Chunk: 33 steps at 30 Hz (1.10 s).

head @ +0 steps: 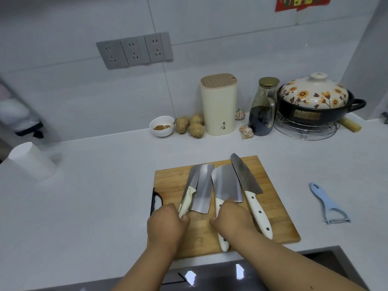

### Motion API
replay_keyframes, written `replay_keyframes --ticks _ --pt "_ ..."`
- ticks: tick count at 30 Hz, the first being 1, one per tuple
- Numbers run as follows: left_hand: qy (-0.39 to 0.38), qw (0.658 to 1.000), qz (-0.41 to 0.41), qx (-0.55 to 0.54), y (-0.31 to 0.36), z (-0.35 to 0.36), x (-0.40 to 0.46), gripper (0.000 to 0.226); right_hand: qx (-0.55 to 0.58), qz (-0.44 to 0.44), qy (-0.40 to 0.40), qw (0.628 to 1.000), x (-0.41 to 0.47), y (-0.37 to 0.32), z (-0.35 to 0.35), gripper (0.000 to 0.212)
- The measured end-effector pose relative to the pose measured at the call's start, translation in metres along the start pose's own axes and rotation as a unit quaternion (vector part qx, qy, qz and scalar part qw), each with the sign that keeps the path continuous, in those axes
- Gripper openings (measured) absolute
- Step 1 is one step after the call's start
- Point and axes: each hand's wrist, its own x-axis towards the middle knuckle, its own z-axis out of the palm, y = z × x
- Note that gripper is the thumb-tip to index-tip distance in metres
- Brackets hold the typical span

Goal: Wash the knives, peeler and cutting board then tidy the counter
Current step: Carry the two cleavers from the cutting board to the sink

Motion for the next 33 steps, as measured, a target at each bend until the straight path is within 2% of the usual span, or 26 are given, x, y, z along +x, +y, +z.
replay_keyframes --ticks 8,14,17,22,26,29,31,33 --pt "-0.031 0.999 0.002 0.009 0.003 -0.002 0.014 0.020 0.102 -0.029 0.011 0.994 -0.001 0.007 -0.017 0.030" --pt "-0.055 0.998 0.010 0.038 0.010 0.000 0.024 0.021 0.006 -0.028 0.085 0.996 0.003 0.031 -0.044 0.025" --pt "-0.076 0.996 -0.004 0.038 0.012 0.005 0.028 0.020 -0.012 -0.009 0.088 0.996 0.011 0.045 -0.054 0.023" --pt "-0.112 0.989 0.000 0.097 0.017 0.005 0.031 0.023 -0.025 -0.005 0.075 0.997 0.022 0.053 -0.054 0.025" --pt "-0.164 0.985 -0.019 0.048 0.018 0.002 0.034 0.023 -0.044 0.003 0.052 0.998 0.030 0.052 -0.054 0.035" --pt "-0.200 0.979 -0.047 -0.008 0.013 0.001 0.040 0.010 -0.032 0.026 0.022 0.999 0.034 0.050 -0.055 0.038" --pt "-0.191 0.976 -0.060 -0.082 0.015 0.002 0.044 0.014 -0.028 0.046 0.016 0.998 0.037 0.049 -0.056 0.042" --pt "-0.139 0.980 -0.054 -0.135 0.024 0.002 0.046 0.016 -0.027 0.063 0.012 0.998 0.040 0.047 -0.057 0.048"
